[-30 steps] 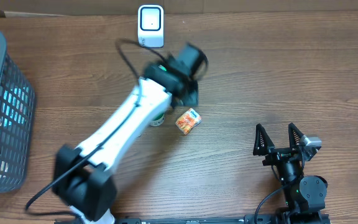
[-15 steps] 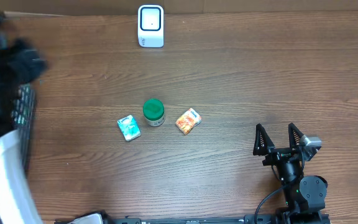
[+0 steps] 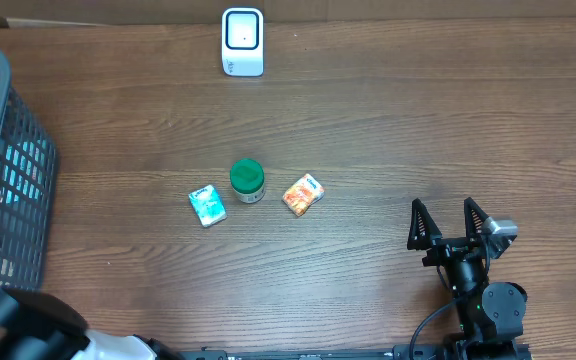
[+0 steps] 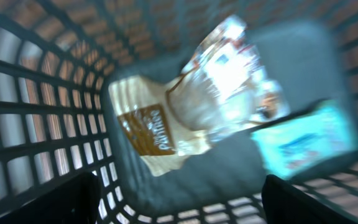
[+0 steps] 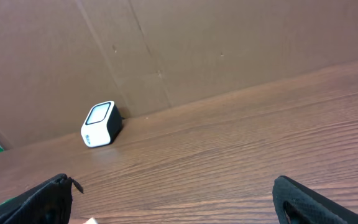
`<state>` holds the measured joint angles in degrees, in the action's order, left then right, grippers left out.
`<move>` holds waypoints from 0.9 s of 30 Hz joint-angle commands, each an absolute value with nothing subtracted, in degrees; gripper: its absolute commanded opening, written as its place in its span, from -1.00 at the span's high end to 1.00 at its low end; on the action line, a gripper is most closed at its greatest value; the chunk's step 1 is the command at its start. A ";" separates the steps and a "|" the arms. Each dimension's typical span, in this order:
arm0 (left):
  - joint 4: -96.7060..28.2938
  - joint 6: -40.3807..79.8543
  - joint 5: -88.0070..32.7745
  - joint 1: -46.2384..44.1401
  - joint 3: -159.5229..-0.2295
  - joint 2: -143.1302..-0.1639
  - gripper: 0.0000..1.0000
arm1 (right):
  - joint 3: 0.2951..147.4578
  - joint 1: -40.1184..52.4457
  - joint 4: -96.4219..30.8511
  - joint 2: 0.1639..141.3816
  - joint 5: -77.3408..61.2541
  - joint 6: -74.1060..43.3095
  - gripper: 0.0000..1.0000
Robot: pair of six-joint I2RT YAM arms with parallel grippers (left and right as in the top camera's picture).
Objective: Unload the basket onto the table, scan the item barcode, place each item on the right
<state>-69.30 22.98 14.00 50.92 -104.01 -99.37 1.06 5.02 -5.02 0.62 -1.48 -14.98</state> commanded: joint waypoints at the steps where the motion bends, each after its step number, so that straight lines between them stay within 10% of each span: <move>1: -68.23 18.11 13.63 52.82 -102.35 -102.50 -0.72 | 0.45 5.34 -4.64 0.23 -1.58 -14.98 -1.00; 27: -67.37 7.22 10.76 53.23 -101.97 -122.67 -0.73 | 0.45 5.34 -4.64 0.23 -1.58 -14.98 -1.00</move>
<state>-68.01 8.51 10.09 53.01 -101.91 -121.05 1.06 5.02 -5.02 0.62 -1.50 -14.98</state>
